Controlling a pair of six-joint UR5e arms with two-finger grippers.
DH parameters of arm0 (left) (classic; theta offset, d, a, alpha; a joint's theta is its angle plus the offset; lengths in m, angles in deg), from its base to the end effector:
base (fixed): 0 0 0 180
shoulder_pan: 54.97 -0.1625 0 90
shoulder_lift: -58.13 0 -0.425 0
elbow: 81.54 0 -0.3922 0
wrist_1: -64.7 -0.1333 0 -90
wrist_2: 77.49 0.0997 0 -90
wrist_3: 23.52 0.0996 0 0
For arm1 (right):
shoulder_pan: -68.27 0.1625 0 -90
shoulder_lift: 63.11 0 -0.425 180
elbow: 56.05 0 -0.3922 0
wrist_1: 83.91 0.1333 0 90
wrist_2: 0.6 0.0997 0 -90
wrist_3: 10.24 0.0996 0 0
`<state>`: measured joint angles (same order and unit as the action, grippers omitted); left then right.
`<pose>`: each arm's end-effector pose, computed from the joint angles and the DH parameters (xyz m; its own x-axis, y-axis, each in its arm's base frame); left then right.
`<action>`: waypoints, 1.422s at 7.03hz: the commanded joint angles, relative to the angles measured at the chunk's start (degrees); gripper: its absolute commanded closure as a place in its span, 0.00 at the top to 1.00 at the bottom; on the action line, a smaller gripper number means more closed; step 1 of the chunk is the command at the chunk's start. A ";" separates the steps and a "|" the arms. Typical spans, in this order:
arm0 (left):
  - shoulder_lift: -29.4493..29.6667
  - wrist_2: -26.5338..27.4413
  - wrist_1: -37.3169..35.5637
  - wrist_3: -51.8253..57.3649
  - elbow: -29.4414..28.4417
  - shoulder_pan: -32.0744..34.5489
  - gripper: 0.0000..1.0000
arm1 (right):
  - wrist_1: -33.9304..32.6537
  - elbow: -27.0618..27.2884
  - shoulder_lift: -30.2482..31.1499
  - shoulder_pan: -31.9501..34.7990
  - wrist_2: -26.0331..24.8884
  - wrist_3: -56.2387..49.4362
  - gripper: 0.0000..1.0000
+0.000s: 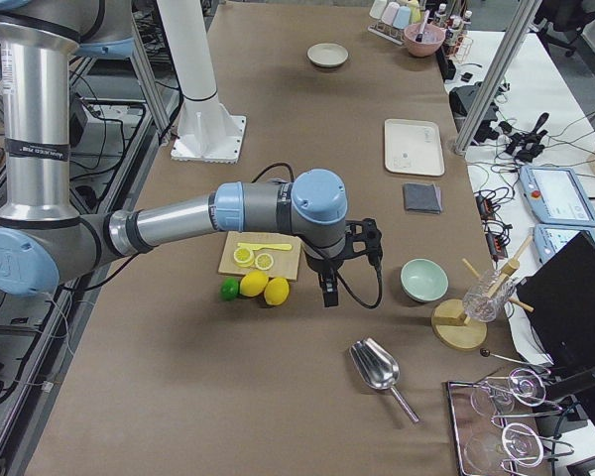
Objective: Place red cherry on plate
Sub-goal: 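Move the left gripper down to the rim of the white plate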
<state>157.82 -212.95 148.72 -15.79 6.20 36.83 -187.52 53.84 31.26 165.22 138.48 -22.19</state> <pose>-0.0799 -0.5596 0.5980 0.6995 0.1304 -0.7027 -0.0633 0.9906 0.1209 0.1117 -0.4370 0.5432 0.6641 -0.1523 0.7319 0.0169 0.9818 0.1890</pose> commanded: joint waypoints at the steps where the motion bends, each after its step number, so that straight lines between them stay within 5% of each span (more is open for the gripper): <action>1: -1.15 0.02 0.44 0.19 0.49 -0.03 0.98 | 0.08 0.32 0.81 0.00 -0.04 -0.09 1.00; 5: -4.16 -0.33 1.58 -0.69 1.64 -2.75 0.97 | 0.08 2.07 2.48 0.00 -0.83 -0.09 1.00; 7: -7.12 -1.29 1.93 -3.48 8.30 -3.37 0.98 | 0.25 2.61 2.93 0.00 -0.74 -0.09 1.00; 10: -8.02 -11.99 6.05 -2.54 4.30 -3.37 0.98 | 0.26 2.78 2.93 0.00 -0.74 -0.09 1.00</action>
<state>150.13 -221.08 152.55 -18.78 12.39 33.47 -187.27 56.52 34.19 165.22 137.74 -22.28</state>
